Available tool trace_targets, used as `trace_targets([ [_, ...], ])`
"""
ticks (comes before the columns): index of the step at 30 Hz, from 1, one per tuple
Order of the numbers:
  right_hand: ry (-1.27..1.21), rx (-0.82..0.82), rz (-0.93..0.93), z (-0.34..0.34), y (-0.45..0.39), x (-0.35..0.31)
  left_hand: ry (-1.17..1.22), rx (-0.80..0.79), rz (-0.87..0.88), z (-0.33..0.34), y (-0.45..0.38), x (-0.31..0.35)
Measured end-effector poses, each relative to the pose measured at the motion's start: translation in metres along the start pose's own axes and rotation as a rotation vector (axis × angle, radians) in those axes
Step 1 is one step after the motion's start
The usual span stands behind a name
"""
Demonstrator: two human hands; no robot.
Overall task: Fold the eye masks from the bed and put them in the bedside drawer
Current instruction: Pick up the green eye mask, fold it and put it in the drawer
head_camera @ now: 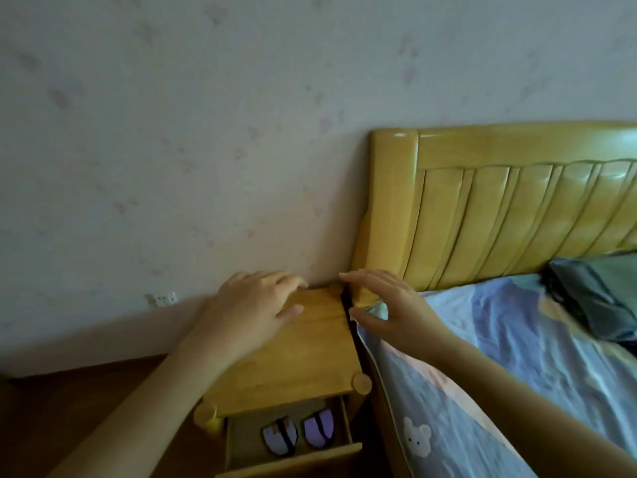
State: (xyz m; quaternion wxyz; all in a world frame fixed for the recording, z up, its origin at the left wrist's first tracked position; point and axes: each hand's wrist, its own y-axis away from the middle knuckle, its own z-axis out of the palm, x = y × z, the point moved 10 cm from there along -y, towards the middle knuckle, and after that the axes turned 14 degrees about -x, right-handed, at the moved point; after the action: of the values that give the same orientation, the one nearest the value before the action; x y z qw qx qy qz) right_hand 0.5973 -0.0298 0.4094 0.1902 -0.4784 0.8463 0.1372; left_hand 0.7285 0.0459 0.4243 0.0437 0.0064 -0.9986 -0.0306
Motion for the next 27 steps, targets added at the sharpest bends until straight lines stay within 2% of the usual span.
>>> trace_targets([
  [8, 0.042, 0.191, 0.005, -0.115, 0.062, -0.034, -0.033, 0.16, 0.093, -0.121, 0.002, 0.06],
  [14, 0.068, 0.318, 0.055, -0.173, 0.124, -0.054, -0.058, 0.184, 0.221, -0.181, 0.012, 0.109],
  [20, 0.106, 0.449, 0.159, -0.201, 0.19, -0.09, -0.043, 0.248, 0.39, -0.23, 0.035, 0.155],
  [27, 0.153, 0.604, 0.377, -0.202, 0.283, -0.14, -0.041, 0.296, 0.662, -0.256, 0.085, 0.199],
])
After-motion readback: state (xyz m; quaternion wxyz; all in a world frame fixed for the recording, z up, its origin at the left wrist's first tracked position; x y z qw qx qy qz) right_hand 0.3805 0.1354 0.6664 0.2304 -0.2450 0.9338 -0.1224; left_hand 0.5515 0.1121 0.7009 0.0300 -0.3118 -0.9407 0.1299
